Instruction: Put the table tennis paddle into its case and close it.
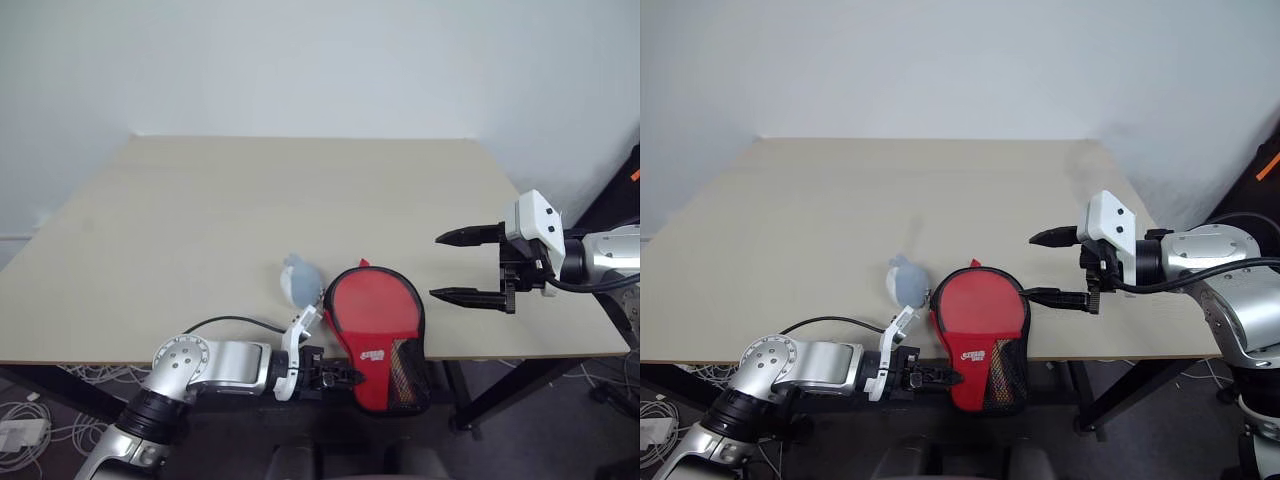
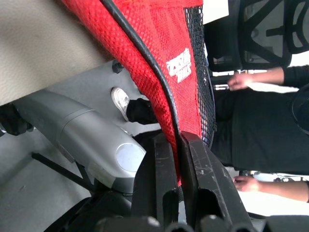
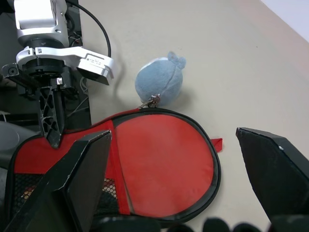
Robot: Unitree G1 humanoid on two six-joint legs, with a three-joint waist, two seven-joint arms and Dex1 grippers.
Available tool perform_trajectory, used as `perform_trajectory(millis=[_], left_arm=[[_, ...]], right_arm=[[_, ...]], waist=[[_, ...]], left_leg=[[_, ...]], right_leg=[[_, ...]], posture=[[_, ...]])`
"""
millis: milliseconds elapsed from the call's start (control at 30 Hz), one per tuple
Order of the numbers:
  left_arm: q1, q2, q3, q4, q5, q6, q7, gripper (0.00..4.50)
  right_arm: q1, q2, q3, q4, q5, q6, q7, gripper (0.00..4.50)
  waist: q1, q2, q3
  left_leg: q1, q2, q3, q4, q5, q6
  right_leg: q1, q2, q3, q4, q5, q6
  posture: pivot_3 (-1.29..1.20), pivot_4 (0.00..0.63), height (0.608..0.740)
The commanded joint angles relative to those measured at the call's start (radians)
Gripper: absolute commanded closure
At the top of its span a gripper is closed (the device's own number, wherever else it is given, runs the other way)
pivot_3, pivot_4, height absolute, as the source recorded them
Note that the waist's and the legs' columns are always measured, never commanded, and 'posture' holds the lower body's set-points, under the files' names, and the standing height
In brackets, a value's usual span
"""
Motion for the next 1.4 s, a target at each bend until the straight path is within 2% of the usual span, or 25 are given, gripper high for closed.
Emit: perform_trajectory(millis=[33,100,133,233,400,500,633,733,800,867,933,1067,1100,1333,1367,1400], left_arm=[[-0.022,-0.008,-0.002,-0.024,-0.031,-0.007,-0.012,4.49],[-0.027,0.007,0.001,-0.023,-0.031,0.000,-0.024,4.49],[-0.028,0.021,0.002,-0.023,-0.031,0.008,-0.032,3.99],[-0.026,0.068,0.007,-0.012,-0.031,0.029,-0.062,3.17],[-0.025,0.169,0.012,-0.014,-0.031,0.056,-0.119,1.41],[-0.051,0.254,0.066,-0.053,-0.015,0.107,-0.257,0.44],[-0.128,0.322,0.184,-0.075,0.062,0.144,-0.506,0.44],[-0.192,0.359,0.287,-0.137,0.268,0.077,-0.799,0.44],[-0.241,0.390,0.291,-0.112,0.430,-0.002,-0.966,0.44],[-0.317,0.391,0.266,-0.013,0.684,-0.238,-1.115,0.44],[-0.408,0.352,0.249,0.148,0.901,-0.471,-1.184,0.44],[-0.457,0.292,0.270,0.324,1.058,-0.625,-1.283,0.41],[-0.448,0.286,0.273,0.346,1.083,-0.645,-1.312,0.41],[-0.373,0.205,0.278,0.459,1.243,-0.742,-1.375,0.41],[-0.366,0.188,0.279,0.473,1.258,-0.747,-1.374,0.41],[-0.361,0.173,0.280,0.487,1.273,-0.754,-1.370,0.41]], right_arm=[[-0.004,-0.001,-0.025,-0.026,0.019,0.002,-0.007,0.00],[-0.008,0.000,-0.024,-0.024,0.019,0.004,-0.007,0.00],[-0.010,0.000,-0.024,-0.022,0.019,0.004,-0.007,0.00],[-0.016,0.004,-0.020,-0.019,0.018,0.004,-0.008,0.00],[-0.018,0.014,-0.014,-0.017,0.018,0.004,-0.010,0.00],[-0.020,0.024,-0.007,-0.012,0.021,0.012,-0.013,0.00],[-0.026,0.045,0.006,-0.002,0.017,0.023,-0.027,0.00],[-0.035,0.068,0.020,0.010,0.003,0.027,-0.045,0.00],[-0.052,0.090,0.035,0.026,-0.007,0.049,-0.077,0.00],[-0.081,0.136,0.055,0.055,-0.023,0.072,-0.131,0.00],[-0.112,0.200,0.083,0.086,-0.043,0.103,-0.203,0.00],[-0.131,0.280,0.112,0.126,-0.075,0.130,-0.284,1.32],[-0.134,0.299,0.115,0.132,-0.074,0.139,-0.301,1.65],[-0.141,0.418,0.158,0.169,-0.113,0.159,-0.406,4.27],[-0.141,0.435,0.166,0.177,-0.124,0.157,-0.422,4.49],[-0.142,0.448,0.174,0.186,-0.134,0.156,-0.436,4.49]], waist=[[0.000,0.000,0.000],[0.000,0.000,0.000],[0.000,0.000,0.000],[-0.001,0.000,0.000],[-0.001,0.000,0.000],[0.000,-0.001,0.001],[0.000,-0.001,0.001],[0.000,-0.001,0.001],[-0.001,-0.001,0.001],[-0.004,0.001,0.001],[-0.004,0.001,0.001],[-0.005,0.000,0.001],[-0.005,0.000,0.001],[-0.005,0.000,0.002],[-0.004,0.000,0.002],[-0.004,0.000,0.001]], left_leg=[[0.000,0.000,0.000,0.000,0.000,0.000],[0.000,0.000,0.000,0.000,0.000,0.000],[0.000,0.000,0.000,0.000,0.000,0.000],[0.000,0.000,0.000,0.000,0.000,0.000],[0.000,0.000,0.000,0.000,-0.001,-0.002],[0.000,0.000,0.000,-0.001,-0.001,-0.002],[0.000,0.000,0.000,-0.001,-0.001,-0.003],[0.000,0.000,0.001,-0.001,-0.002,-0.003],[0.000,0.000,0.001,-0.002,-0.001,-0.003],[0.000,0.000,0.001,-0.003,-0.001,-0.004],[0.001,0.000,0.001,-0.003,0.000,-0.005],[-0.001,0.001,0.001,-0.004,0.001,-0.004],[-0.002,0.000,0.001,-0.004,0.002,0.000],[-0.016,0.001,0.000,-0.001,0.002,0.002],[-0.016,0.001,-0.001,0.000,0.002,0.002],[-0.016,0.001,-0.001,0.001,0.003,0.003]], right_leg=[[0.000,0.000,0.000,0.000,0.000,0.000],[0.000,0.000,0.000,0.000,0.000,0.000],[0.000,0.000,0.000,0.000,0.000,0.000],[0.000,0.000,0.000,0.000,0.000,0.000],[-0.002,0.000,0.000,0.000,0.000,0.000],[-0.003,0.000,0.000,0.000,0.000,0.000],[-0.003,-0.001,-0.002,-0.001,0.000,0.000],[-0.003,-0.001,-0.003,-0.001,0.000,0.000],[-0.003,-0.001,-0.003,-0.001,0.000,0.000],[-0.003,-0.001,-0.003,-0.001,0.000,0.000],[-0.003,-0.001,-0.004,0.000,0.000,-0.001],[-0.003,0.000,-0.003,-0.001,0.001,-0.001],[-0.003,0.000,-0.003,-0.001,0.001,-0.001],[-0.014,0.000,-0.003,0.001,0.004,-0.001],[-0.014,0.000,-0.003,0.002,0.004,-0.001],[-0.014,0.000,-0.003,0.002,0.004,-0.001]], posture=[[0.00,0.000,0.740],[0.00,0.000,0.740],[0.00,0.000,0.740],[0.00,0.000,0.740],[0.00,0.000,0.740],[0.00,0.000,0.740],[0.00,0.000,0.740],[0.00,0.000,0.740],[0.00,0.000,0.740],[0.00,0.000,0.740],[0.00,0.000,0.740],[0.00,0.000,0.740],[0.00,0.000,0.740],[0.00,0.000,0.740],[0.00,0.000,0.740],[0.00,0.000,0.740]])
